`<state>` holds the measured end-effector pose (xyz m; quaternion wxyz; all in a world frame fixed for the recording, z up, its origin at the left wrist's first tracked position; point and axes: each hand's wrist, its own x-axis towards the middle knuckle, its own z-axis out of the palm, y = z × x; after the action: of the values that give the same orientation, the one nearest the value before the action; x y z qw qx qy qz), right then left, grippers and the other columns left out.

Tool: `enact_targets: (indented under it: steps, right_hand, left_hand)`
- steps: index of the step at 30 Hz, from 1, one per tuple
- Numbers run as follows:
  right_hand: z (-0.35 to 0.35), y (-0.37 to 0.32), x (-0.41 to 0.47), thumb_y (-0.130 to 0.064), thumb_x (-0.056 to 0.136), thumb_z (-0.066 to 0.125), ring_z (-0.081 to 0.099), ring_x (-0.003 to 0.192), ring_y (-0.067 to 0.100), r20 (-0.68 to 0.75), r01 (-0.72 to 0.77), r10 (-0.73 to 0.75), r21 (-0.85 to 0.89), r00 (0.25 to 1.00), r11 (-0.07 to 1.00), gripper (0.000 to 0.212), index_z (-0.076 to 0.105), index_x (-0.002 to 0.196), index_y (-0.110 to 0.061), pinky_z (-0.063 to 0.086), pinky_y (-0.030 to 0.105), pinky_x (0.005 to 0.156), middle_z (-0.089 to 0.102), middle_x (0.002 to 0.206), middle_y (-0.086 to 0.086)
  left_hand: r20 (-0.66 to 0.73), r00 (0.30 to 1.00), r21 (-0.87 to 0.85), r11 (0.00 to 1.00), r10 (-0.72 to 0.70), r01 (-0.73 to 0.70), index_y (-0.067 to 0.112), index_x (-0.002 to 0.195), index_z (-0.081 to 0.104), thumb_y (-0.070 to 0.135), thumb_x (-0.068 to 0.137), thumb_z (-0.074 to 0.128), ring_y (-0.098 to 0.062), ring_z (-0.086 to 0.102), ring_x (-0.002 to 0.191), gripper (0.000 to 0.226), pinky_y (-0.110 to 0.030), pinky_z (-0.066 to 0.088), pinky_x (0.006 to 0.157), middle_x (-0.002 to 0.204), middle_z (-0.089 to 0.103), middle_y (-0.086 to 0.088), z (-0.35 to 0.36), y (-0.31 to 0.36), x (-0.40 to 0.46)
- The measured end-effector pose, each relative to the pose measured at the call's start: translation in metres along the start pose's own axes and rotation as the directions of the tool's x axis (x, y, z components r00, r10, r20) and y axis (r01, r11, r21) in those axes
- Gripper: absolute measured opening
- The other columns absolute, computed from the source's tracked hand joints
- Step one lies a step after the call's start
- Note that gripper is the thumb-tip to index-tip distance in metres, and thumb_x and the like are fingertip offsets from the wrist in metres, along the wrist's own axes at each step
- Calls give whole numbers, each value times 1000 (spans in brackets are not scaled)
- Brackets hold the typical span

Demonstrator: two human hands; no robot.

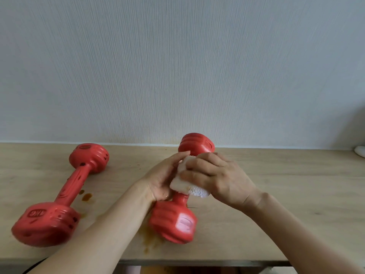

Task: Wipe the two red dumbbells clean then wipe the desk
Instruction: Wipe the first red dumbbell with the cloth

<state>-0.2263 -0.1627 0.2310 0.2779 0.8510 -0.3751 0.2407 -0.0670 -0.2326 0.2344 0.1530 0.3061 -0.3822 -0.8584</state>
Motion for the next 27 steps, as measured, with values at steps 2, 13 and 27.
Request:
enact_targets:
  steps: [2,13,27]
  right_hand:
    - [-7,3,-4,-11,89,53,53,97,20,10,-98,98,58,995,993,27,59,114,-17,45,30,82,64,109,1]
    - [-42,6,3,-22,81,73,60,75,-3,-51,-736,950,619,309,273,24,54,97,-25,45,9,61,64,84,-10]
    - [-23,-28,48,-9,79,65,64,83,23,-388,-565,656,332,647,755,31,69,109,-17,51,36,63,65,102,-1]
  left_hand:
    - [-34,998,24,999,43,-43,12,83,69,33,81,59,-14,61,59,24,-23,48,60,68,64,-3,1,2,0]
    - [-281,846,241,887,453,-395,11,73,59,24,86,60,-13,49,56,19,-24,42,54,66,53,-2,7,4,-10]
    - [-292,604,601,633,741,-487,12,72,61,20,88,60,-13,54,64,18,-25,42,63,66,58,-2,20,2,-17]
